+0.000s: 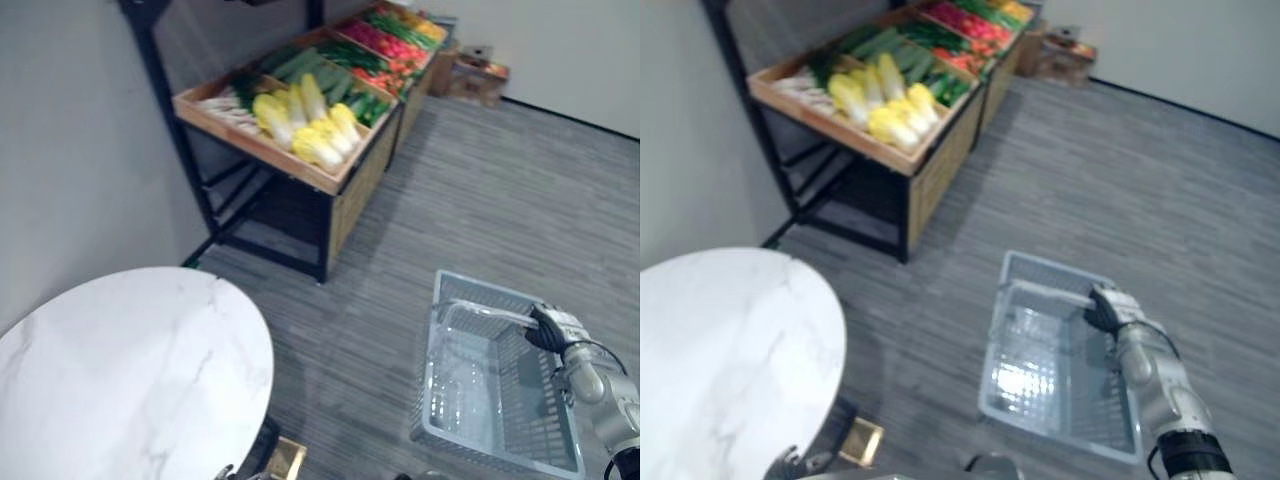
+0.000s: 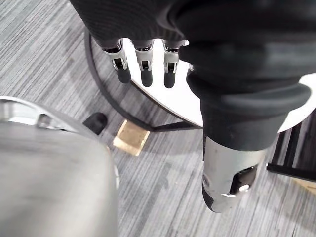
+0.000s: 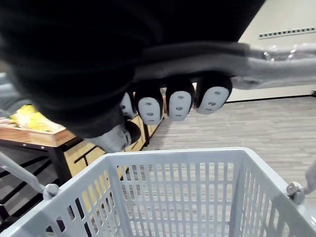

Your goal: Pick vegetable in the basket

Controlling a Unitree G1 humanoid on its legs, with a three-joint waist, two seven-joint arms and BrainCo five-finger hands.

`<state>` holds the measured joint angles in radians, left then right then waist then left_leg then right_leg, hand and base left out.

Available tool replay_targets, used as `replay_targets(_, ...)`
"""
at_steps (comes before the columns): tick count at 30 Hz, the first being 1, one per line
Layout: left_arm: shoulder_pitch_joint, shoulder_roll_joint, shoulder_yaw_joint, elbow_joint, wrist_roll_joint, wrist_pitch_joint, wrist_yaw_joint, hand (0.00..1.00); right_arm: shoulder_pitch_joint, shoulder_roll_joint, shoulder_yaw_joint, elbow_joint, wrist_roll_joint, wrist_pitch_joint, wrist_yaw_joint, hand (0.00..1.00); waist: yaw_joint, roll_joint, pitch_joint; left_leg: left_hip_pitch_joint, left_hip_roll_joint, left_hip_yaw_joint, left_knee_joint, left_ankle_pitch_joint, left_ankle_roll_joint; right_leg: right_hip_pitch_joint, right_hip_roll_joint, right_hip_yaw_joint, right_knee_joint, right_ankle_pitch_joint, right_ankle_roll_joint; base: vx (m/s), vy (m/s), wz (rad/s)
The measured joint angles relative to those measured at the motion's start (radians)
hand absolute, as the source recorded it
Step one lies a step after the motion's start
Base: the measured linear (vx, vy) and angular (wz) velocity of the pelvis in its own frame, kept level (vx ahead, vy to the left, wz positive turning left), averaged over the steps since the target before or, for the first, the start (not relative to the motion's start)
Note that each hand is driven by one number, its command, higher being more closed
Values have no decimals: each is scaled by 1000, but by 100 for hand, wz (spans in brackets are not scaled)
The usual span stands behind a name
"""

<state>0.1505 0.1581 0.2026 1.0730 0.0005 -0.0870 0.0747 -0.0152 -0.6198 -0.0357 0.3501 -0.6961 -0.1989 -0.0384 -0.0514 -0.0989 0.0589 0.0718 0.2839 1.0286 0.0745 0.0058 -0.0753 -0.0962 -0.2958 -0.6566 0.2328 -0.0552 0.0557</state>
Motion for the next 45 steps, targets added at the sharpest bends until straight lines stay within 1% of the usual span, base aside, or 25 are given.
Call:
replay_targets(1,-4,-3,2,5,0,3,0,0,-1,-3,5,0,0,3,0,100,0,15,4,0,14,11,7,4,-6,5,22,6,-29,-3,4,-54,-316,-66)
replay_targets(2,-5,-29,3,6,0,2,2,0,9,-4,7,0,-1,10,0,100,-2,64,14,0,54,30,24,20,-18,13,78,10,-77,12,-8,-50,-251,-48)
replay_targets(3,-4,-38,3,6,0,2,2,0,20,-4,7,0,-1,14,0,100,-3,69,19,-2,66,30,36,24,-20,16,94,11,-89,14,-11,-55,-259,-38)
replay_targets(4,-4,-48,3,7,0,2,4,0,35,-4,7,0,-1,15,0,100,-3,89,19,-4,99,28,67,28,-19,22,118,16,-99,11,-17,-29,-185,-21)
replay_targets(5,-5,-56,2,5,0,2,6,0,52,-4,8,-1,0,15,0,100,-6,107,23,-10,155,23,146,29,-17,32,141,25,-99,-1,-33,-18,-177,-22)
replay_targets(7,-2,-57,2,0,0,2,6,0,65,-4,11,-19,0,14,0,100,-4,115,25,-29,232,-30,288,60,5,44,161,48,-100,-13,-53,7,-163,-41)
replay_targets(8,4,-54,2,-2,-1,0,7,0,68,-5,16,-31,0,11,0,100,-3,111,28,-44,261,-114,371,108,19,61,167,83,-107,-16,-58,12,-140,-63)
replay_targets(9,7,-51,2,-3,-3,-1,8,0,67,-5,18,-31,0,11,-2,100,0,107,32,-61,260,-174,408,98,-1,70,166,107,-113,-17,-60,4,-82,-81)
replay_targets(11,24,-52,-2,-2,-24,-18,8,0,57,-14,43,-33,8,11,-7,100,2,103,34,-120,155,-428,483,-4,-59,80,150,187,-139,-18,-53,-1,-9,-97)
replay_targets(12,31,-56,-1,-3,-29,-21,9,0,57,-13,51,-33,8,11,-7,100,4,103,34,-128,121,-480,478,-31,-70,80,151,211,-147,-16,-46,25,31,-110)
replay_targets(13,49,-63,-1,-9,-32,-22,10,0,58,-11,68,-33,9,11,-7,100,7,105,36,-138,55,-561,429,-71,-81,78,156,248,-162,-14,-43,60,62,-100)
replay_targets(17,64,-84,0,-23,-39,-35,15,0,58,-16,82,-33,9,11,-7,100,17,125,63,-137,-98,-772,63,-66,-81,47,178,348,-158,2,-17,68,144,-82)
replay_targets(18,64,-88,1,-28,-39,-34,16,0,56,-24,84,-33,9,11,-7,100,24,134,68,-138,-102,-797,27,-48,-72,41,187,368,-157,8,-8,60,199,-87)
replay_targets(19,66,-88,3,-40,-39,-35,17,0,55,-23,89,-31,10,11,-7,100,36,129,73,-121,-117,-804,13,-58,-27,28,185,399,-161,17,6,140,249,-68)
replay_targets(20,67,-78,10,-59,-39,-38,18,0,48,-23,105,-33,10,-3,-6,100,39,115,81,-121,-147,-818,0,-67,-28,36,165,420,-203,47,42,135,206,-54)
replay_targets(23,63,-66,11,-63,-39,-40,18,0,41,-24,111,-33,10,-26,-3,100,31,91,93,-118,-195,-793,9,-68,-4,61,127,440,-270,102,56,119,184,-22)
replay_targets(27,58,-67,-3,-67,-37,-41,17,0,45,-24,124,-33,26,-32,3,100,31,96,90,-103,-227,-798,18,-70,1,73,102,449,-276,105,59,91,64,-11)
replay_targets(33,50,-59,-28,-67,-35,-41,16,0,63,-23,125,-23,29,-28,3,100,48,90,87,-84,-227,-788,15,-85,23,62,106,463,-250,107,64,52,16,-16)
replay_targets(36,50,-61,-52,-56,-34,-41,16,0,84,-15,122,-20,29,-21,4,100,52,112,82,-70,-198,-807,2,-147,63,-58,110,459,-19,78,84,-1,76,-14)
replay_targets(38,59,-39,-59,-46,-27,-40,16,0,108,36,106,-22,26,-10,-4,100,49,84,95,-12,-211,-821,-16,-181,107,-158,63,453,297,75,64,-38,113,13)
replay_targets(39,64,-31,-60,-46,-26,-40,16,0,107,49,88,-23,26,-9,-4,100,49,68,96,5,-224,-823,-16,-190,117,-182,42,455,371,86,47,-10,111,24)
replay_targets(40,73,-23,-61,-45,-26,-36,16,0,109,54,67,-24,26,-8,-6,100,48,57,99,38,-237,-835,-16,-206,136,-218,8,463,491,141,-11,74,81,33)
replay_targets(41,76,-19,-62,-47,-24,-35,17,0,113,65,56,-23,26,-8,-9,100,39,59,100,63,-236,-855,-13,-217,150,-251,-4,472,568,153,3,94,77,35)
replay_targets(43,78,-8,-70,-49,-24,-34,21,0,112,97,47,-25,27,-7,-19,100,31,60,100,69,-224,-878,-6,-225,159,-267,-7,430,535,70,-10,145,48,39)
replay_targets(45,74,-2,-69,-50,-19,-33,26,0,108,110,47,-24,28,-7,-20,100,28,66,102,66,-213,-896,0,-239,153,-266,0,361,302,71,-2,268,-16,33)
